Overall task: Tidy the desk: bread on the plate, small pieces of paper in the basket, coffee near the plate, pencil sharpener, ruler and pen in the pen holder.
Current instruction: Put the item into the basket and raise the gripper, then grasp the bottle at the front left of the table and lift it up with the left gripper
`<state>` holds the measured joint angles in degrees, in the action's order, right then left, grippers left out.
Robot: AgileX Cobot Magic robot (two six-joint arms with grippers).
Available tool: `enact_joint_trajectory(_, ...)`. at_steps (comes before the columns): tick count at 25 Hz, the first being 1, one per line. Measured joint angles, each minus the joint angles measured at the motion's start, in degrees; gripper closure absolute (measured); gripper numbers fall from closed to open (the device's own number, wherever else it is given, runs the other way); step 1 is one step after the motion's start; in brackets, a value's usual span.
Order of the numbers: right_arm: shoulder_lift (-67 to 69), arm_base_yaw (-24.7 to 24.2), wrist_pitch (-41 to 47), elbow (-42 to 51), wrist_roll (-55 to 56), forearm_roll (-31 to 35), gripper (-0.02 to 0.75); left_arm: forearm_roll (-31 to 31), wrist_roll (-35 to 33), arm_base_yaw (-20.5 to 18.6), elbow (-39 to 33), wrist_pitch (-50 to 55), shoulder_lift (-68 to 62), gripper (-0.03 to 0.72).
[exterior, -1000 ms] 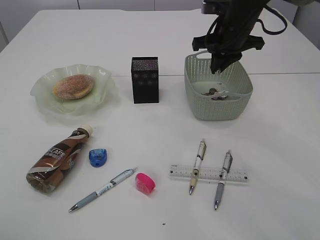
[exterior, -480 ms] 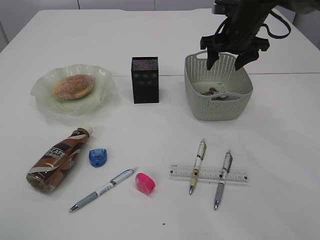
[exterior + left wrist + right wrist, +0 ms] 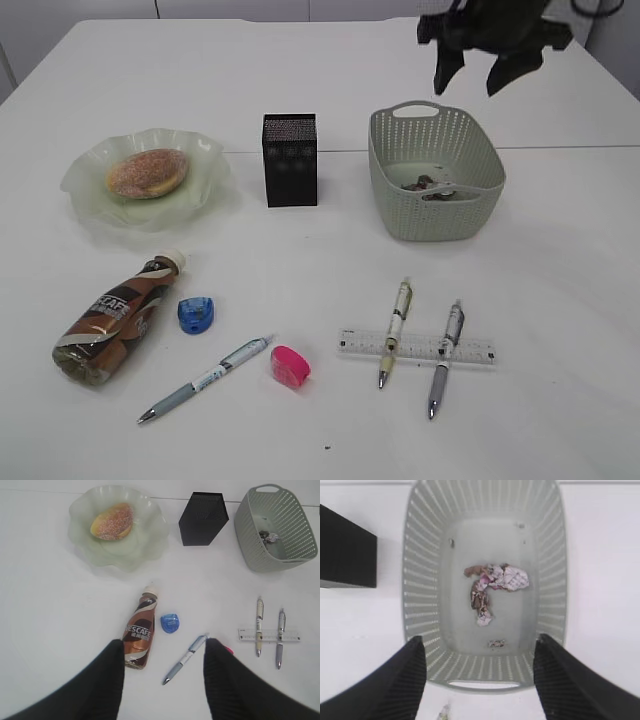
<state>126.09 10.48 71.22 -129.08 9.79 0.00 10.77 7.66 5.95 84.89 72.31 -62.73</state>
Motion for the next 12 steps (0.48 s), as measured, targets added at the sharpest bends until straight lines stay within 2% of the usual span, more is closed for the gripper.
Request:
enact_joint_trajectory(6, -10.9, 0.0, 0.2, 2.0, -0.1, 0.0, 0.248, 0.1, -0.8, 0.0, 0.0, 0.0, 0.0, 0.308)
enact_joint_trajectory(12, -25.0, 0.0, 0.4, 13.1, -1.1, 0.0, 0.255, 0.1, -3.3, 0.0, 0.0, 0.0, 0.0, 0.308)
